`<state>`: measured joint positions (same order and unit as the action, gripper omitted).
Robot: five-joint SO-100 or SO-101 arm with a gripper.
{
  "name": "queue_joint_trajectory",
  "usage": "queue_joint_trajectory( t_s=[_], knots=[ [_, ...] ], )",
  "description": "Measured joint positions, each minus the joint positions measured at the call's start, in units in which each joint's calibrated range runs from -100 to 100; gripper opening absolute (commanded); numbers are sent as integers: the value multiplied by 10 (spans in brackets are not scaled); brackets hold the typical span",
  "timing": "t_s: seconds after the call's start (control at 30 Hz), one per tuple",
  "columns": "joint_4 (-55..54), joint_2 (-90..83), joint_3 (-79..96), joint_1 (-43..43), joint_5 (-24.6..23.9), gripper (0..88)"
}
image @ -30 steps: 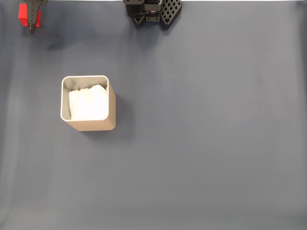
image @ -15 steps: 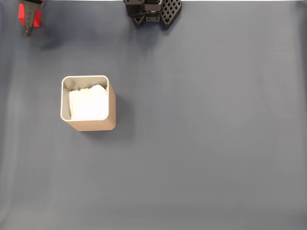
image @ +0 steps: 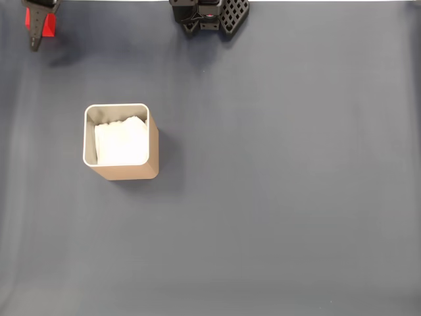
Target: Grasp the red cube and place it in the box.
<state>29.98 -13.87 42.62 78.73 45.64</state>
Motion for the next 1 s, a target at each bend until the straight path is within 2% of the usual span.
queue_joint_trajectory(
  t_s=[0.53, 1.0],
  knots=[
    [-80, 13, 48, 5, -1, 411],
    [-106, 42, 50, 8, -2, 408]
  ],
)
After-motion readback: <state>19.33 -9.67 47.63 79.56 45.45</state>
